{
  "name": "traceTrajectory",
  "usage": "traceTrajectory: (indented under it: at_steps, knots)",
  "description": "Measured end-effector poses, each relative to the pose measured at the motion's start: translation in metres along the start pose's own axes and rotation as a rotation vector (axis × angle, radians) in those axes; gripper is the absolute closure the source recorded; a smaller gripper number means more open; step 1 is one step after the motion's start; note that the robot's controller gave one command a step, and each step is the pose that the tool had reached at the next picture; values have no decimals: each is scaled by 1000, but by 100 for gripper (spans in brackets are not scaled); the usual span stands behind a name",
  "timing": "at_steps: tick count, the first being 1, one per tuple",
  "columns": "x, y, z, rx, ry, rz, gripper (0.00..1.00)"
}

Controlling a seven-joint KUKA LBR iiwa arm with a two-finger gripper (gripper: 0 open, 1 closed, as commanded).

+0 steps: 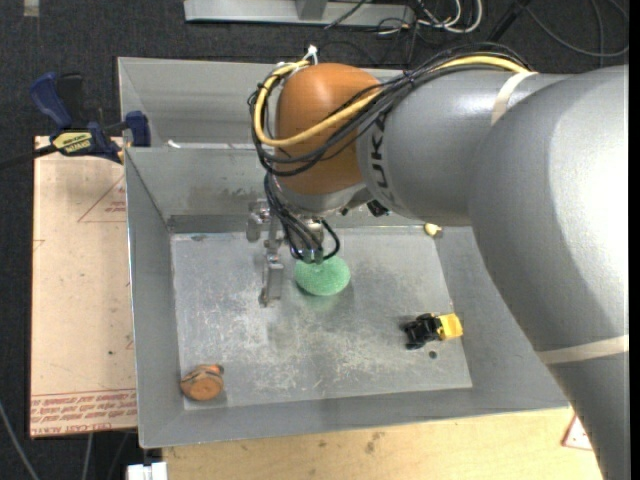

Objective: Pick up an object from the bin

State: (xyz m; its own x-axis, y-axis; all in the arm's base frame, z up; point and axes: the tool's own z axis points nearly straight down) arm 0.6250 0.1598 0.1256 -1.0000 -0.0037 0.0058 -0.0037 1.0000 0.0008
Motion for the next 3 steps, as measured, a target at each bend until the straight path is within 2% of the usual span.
traceTrajectory:
  at_steps: [1,2,3]
  knots:
    - [-2,-1,-5,-1,-7,3,0]
    - [-2,-73,35,-1,-9,-15,0]
    - [-16,-108,16,1,-13,-89,0]
